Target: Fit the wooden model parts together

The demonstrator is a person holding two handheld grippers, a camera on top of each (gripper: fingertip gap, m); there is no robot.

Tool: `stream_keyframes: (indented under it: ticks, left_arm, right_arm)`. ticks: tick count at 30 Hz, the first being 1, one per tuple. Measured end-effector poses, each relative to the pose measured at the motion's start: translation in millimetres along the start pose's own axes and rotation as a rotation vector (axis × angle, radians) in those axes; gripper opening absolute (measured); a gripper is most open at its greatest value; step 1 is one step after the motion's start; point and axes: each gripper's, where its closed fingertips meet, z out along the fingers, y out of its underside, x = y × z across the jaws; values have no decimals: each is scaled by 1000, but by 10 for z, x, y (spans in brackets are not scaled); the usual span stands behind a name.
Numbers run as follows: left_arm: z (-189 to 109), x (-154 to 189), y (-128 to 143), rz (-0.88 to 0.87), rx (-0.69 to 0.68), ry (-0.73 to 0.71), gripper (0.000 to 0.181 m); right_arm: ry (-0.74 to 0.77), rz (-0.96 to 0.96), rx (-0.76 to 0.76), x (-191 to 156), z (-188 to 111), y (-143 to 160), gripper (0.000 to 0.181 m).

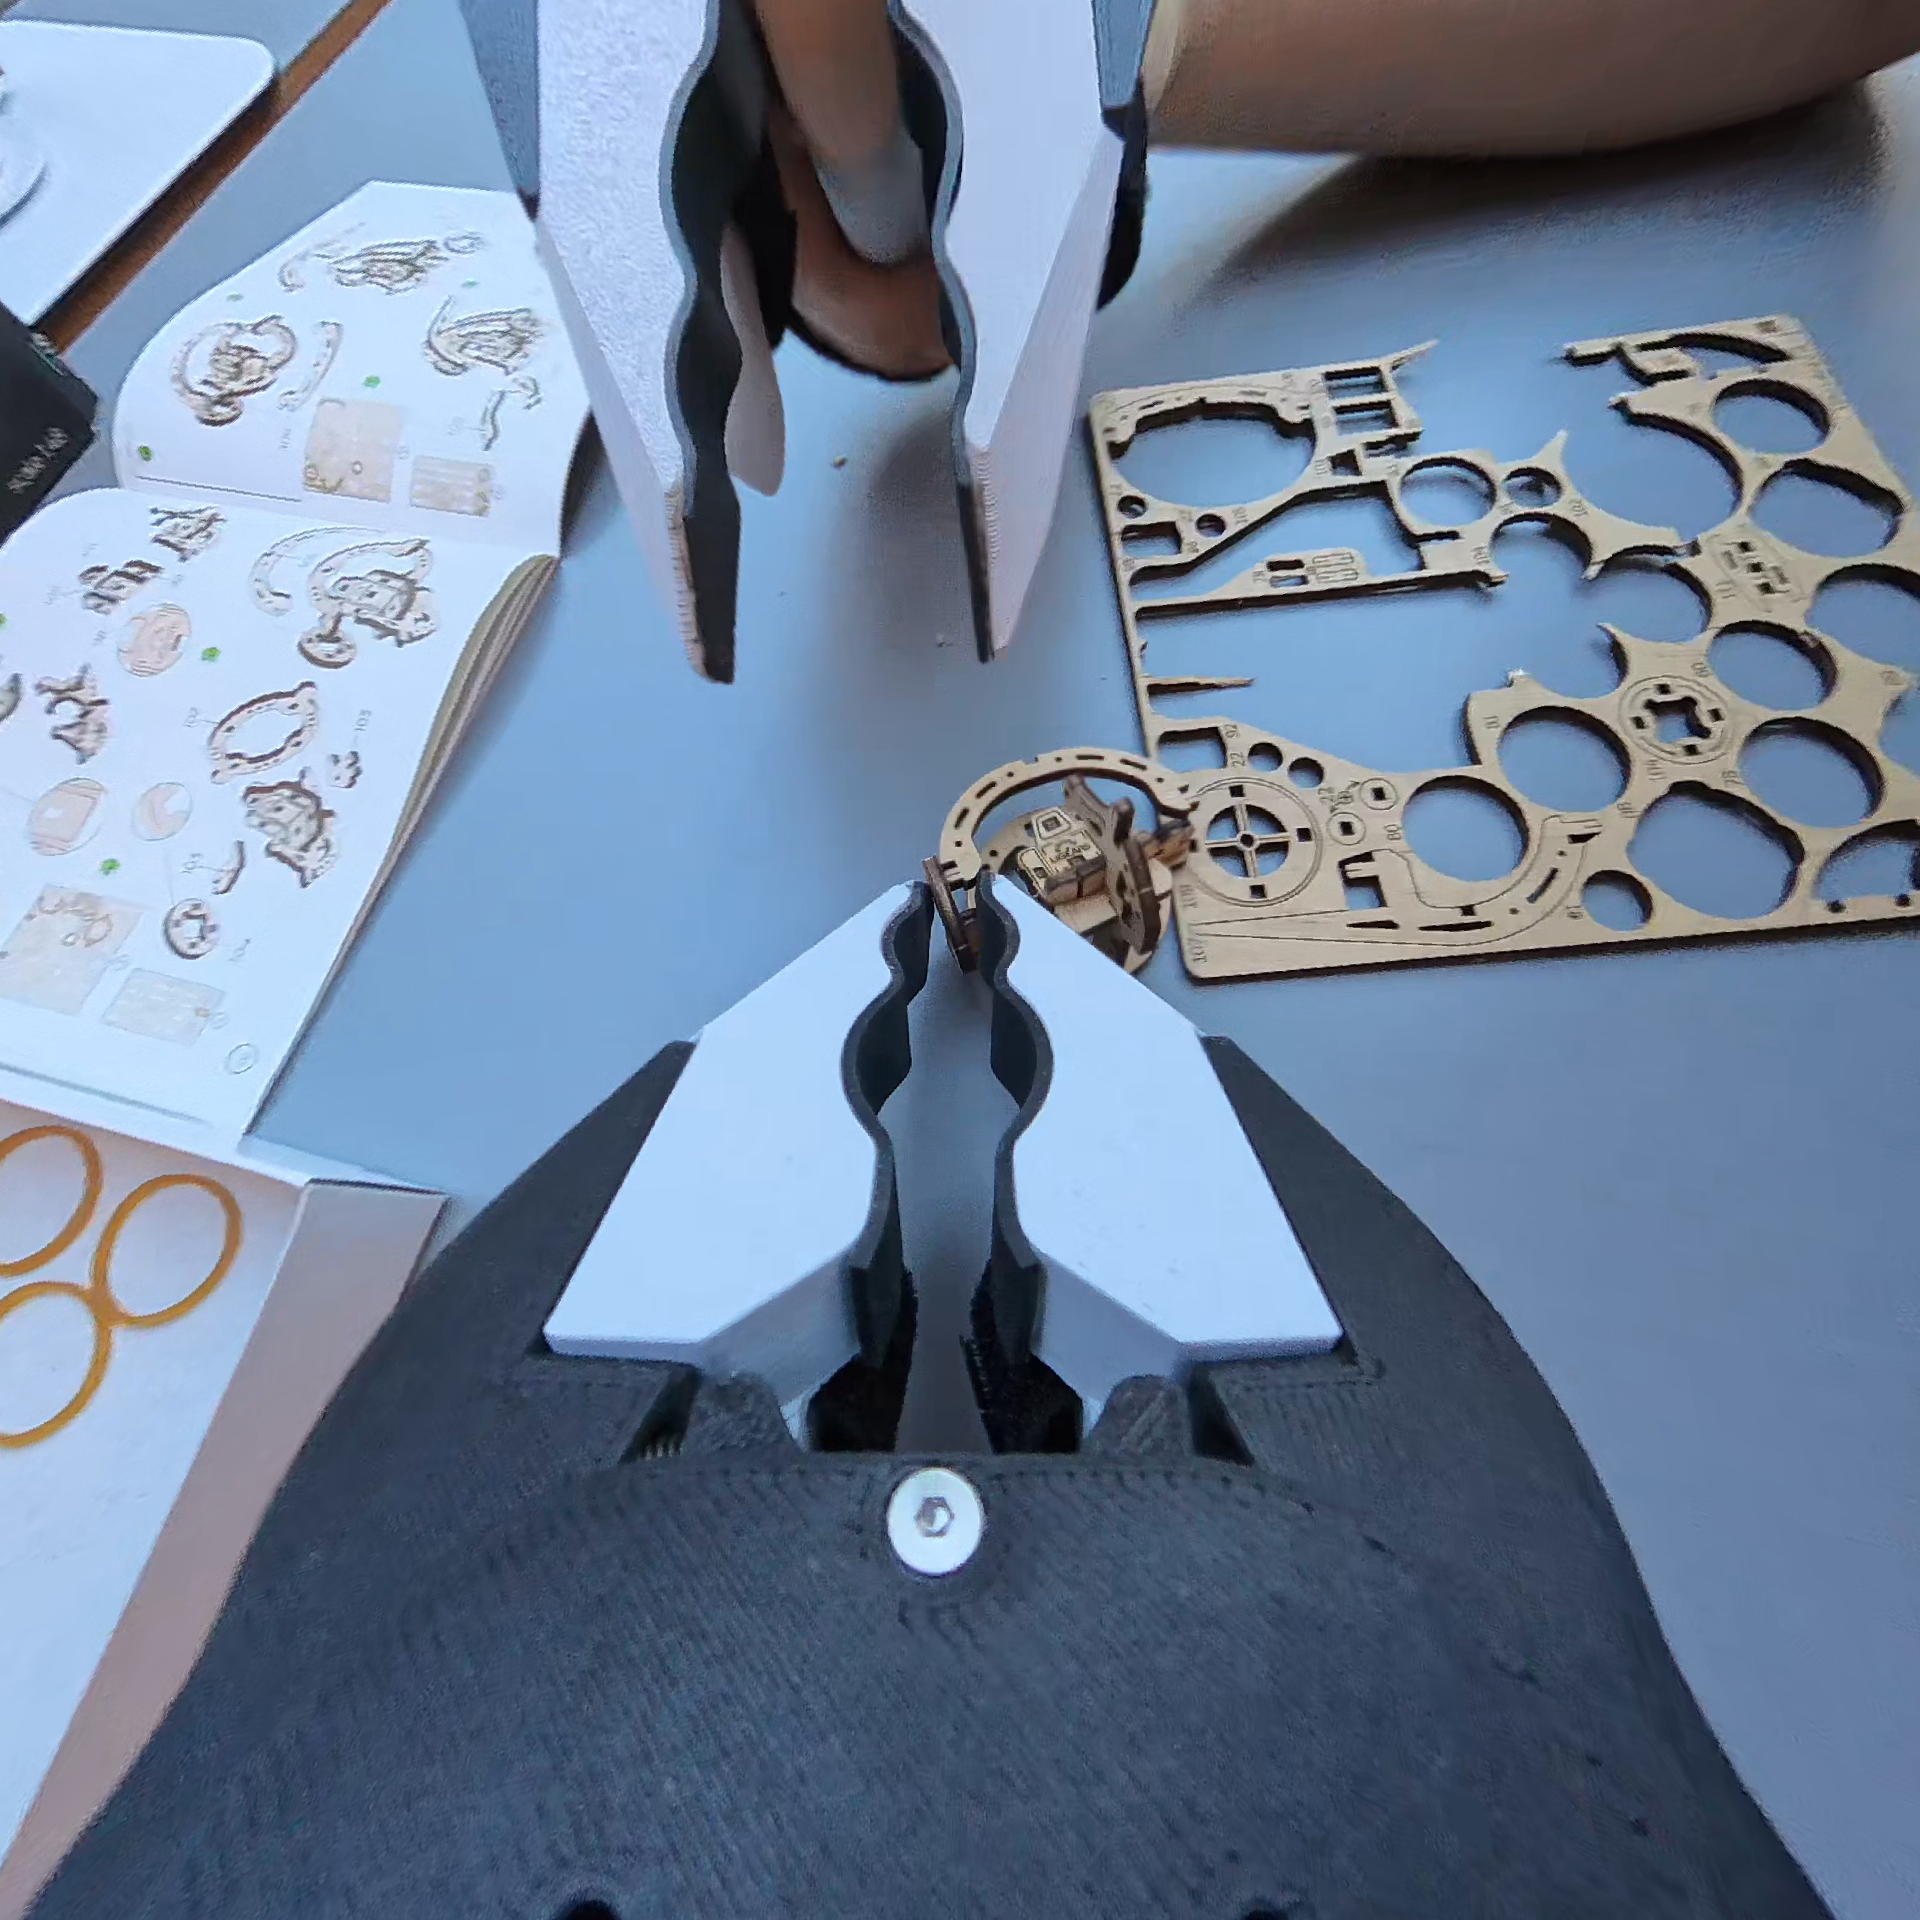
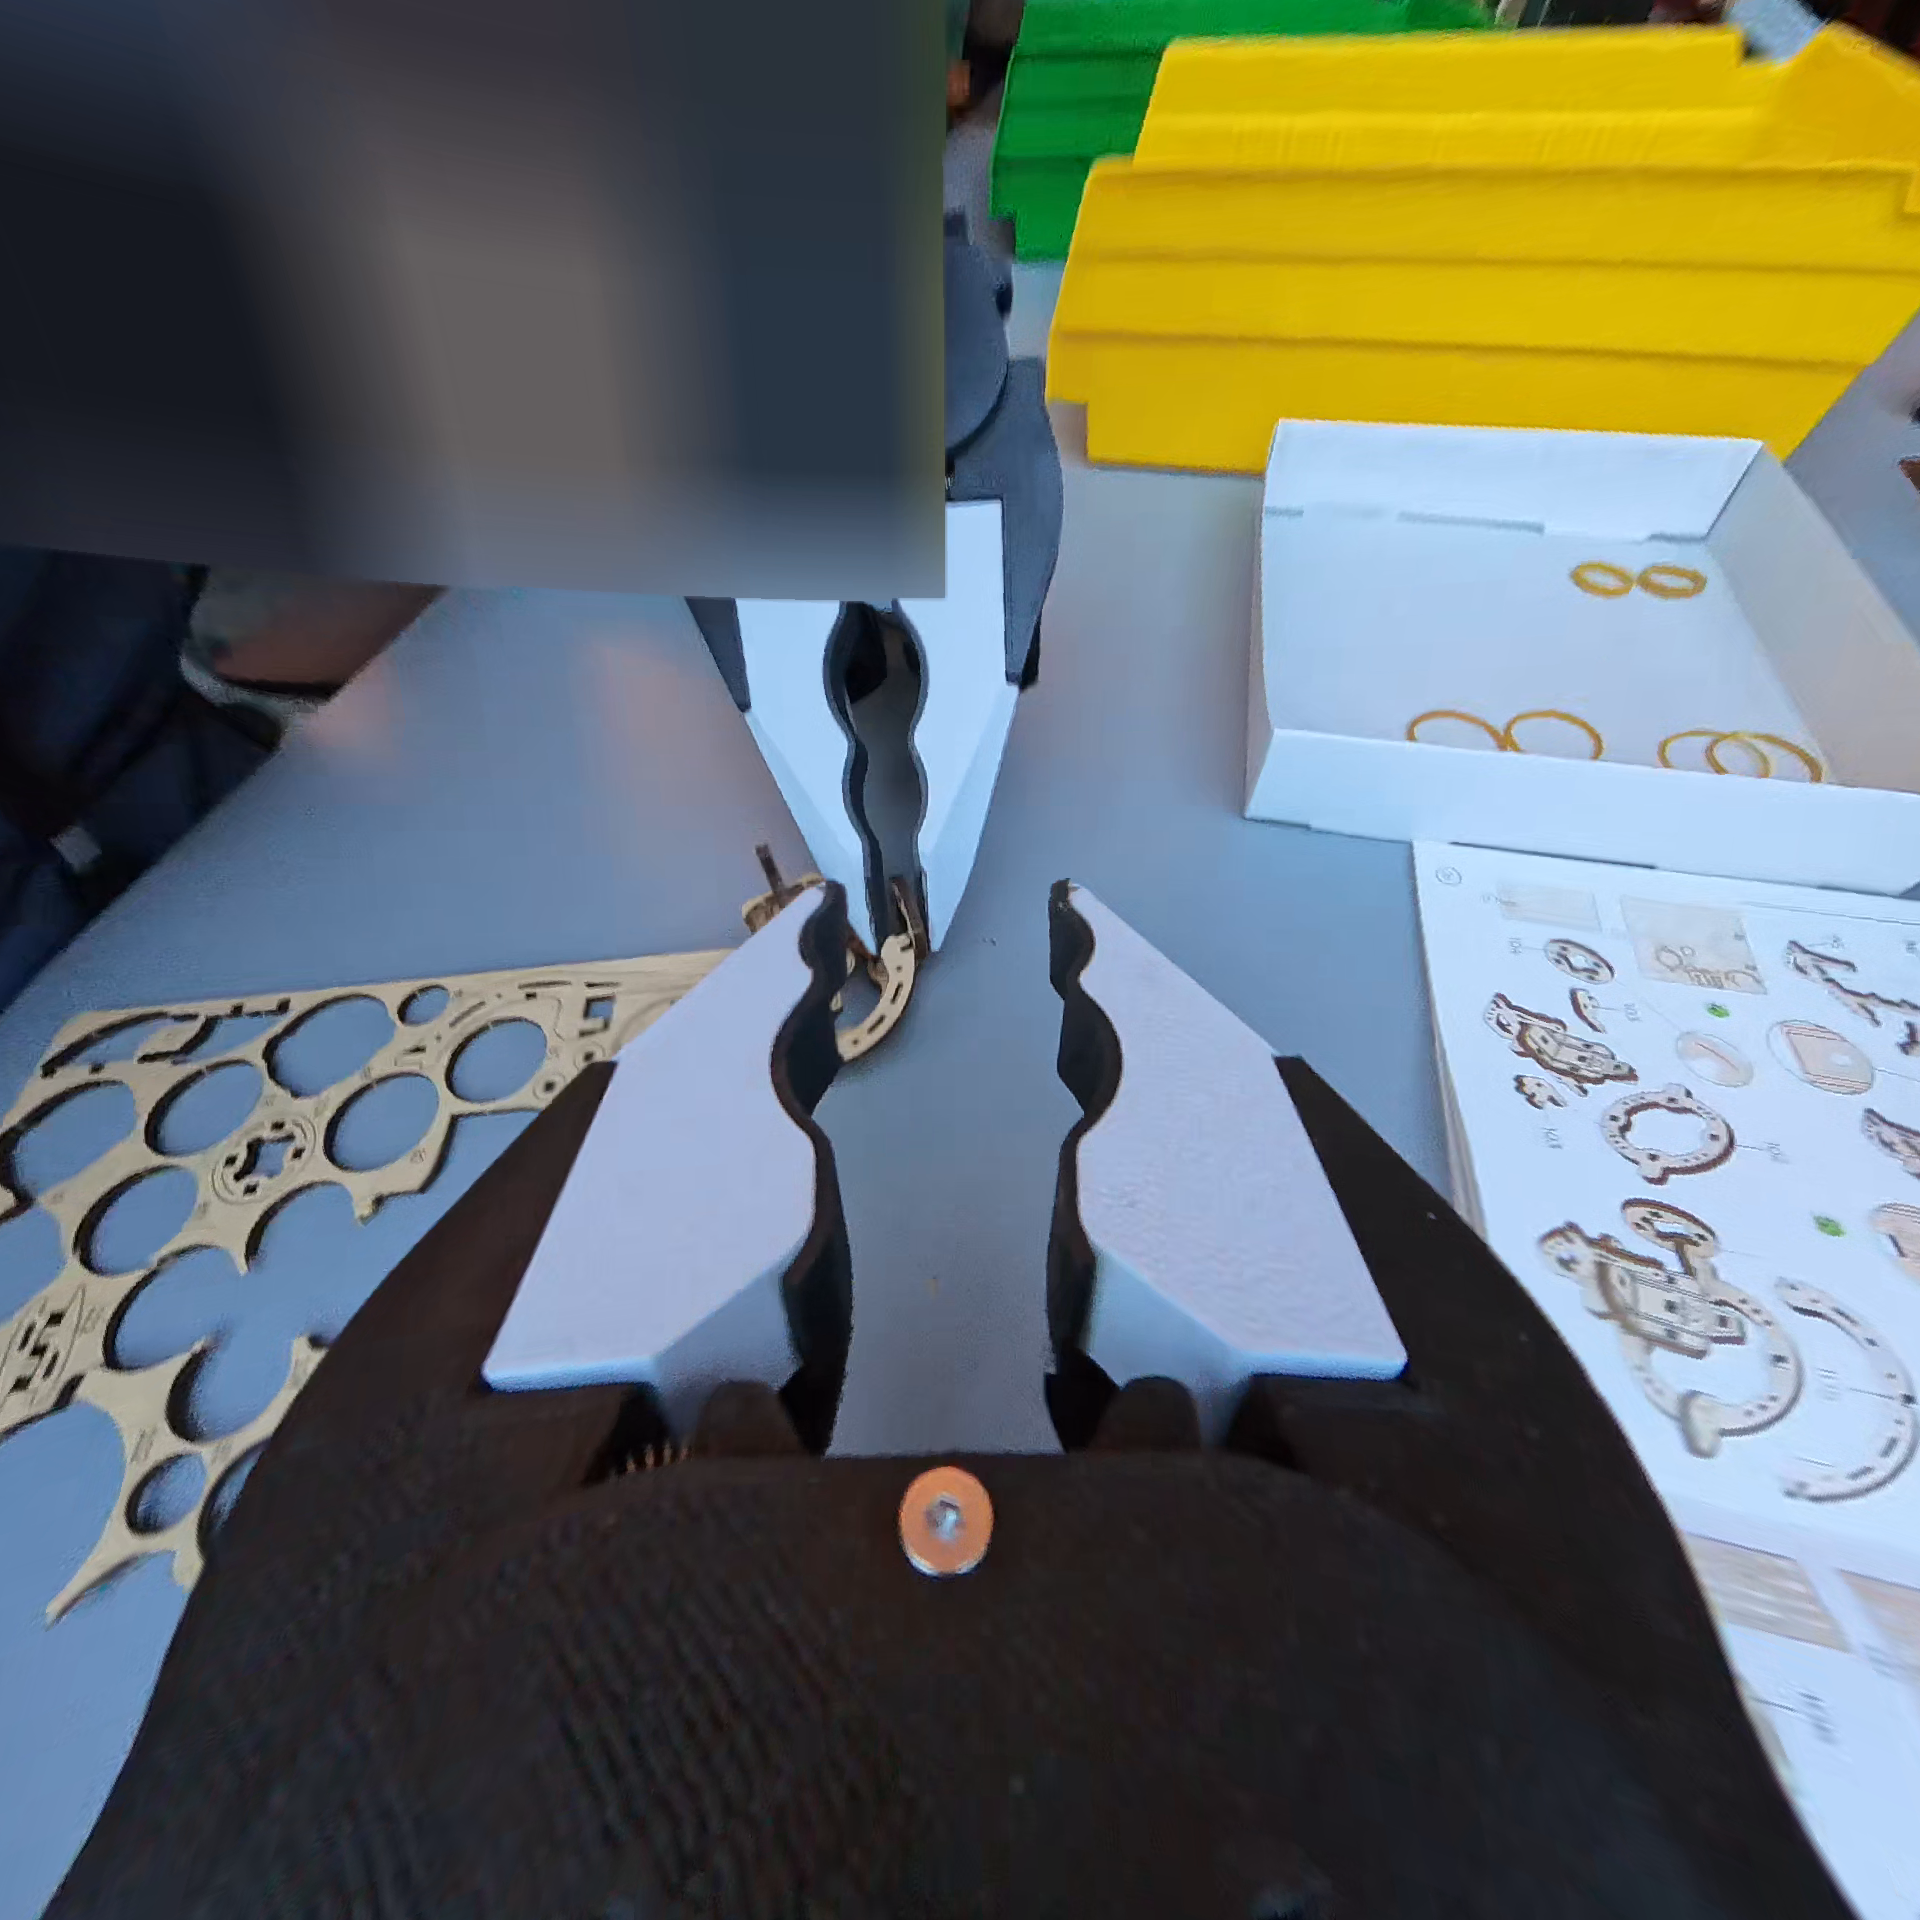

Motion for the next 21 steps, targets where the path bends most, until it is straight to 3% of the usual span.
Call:
stream_keyframes:
  ticks: [1, 14, 21]
  left_arm:
    - [8, 20, -6, -11, 7, 16, 7]
    - [9, 26, -7, -48, 12, 28, 6]
    - [22, 28, -13, -48, 13, 29, 6]
  right_arm:
    - [11, -4, 24, -20, -3, -4, 33]
    - [-36, 45, -159, -123, 166, 323, 18]
    - [-33, 15, -182, -135, 206, 344, 13]
